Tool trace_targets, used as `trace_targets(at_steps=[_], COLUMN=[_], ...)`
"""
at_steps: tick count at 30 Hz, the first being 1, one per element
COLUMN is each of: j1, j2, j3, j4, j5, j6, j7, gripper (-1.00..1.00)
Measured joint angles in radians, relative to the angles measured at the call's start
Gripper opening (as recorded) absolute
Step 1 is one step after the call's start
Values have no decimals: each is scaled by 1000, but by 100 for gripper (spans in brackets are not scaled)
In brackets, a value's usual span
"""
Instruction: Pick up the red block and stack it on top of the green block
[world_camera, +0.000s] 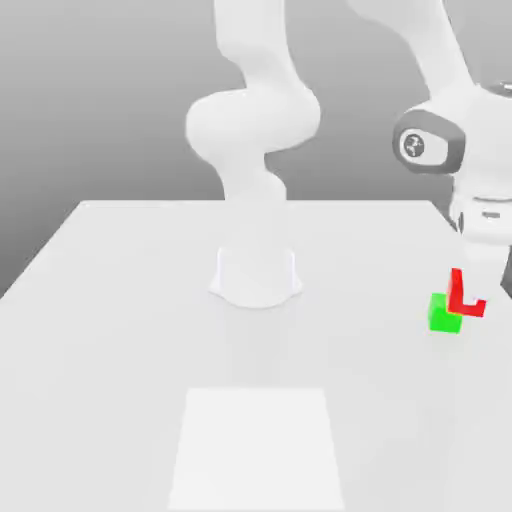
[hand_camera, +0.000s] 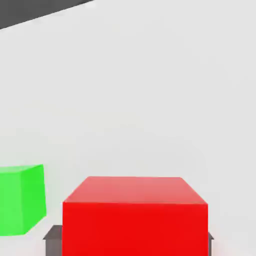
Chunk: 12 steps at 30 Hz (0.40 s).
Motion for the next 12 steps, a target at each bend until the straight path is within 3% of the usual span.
trace_targets(at_steps=[4, 8, 9, 12], j1=[51, 30, 38, 38], j2=[32, 175, 211, 211], j3=[68, 49, 28, 28], j4=[-33, -31, -29, -29], j5=[-46, -218, -274, -274], j6=[65, 196, 226, 226], j7=[22, 142, 181, 181], gripper=[-100, -100, 100, 100])
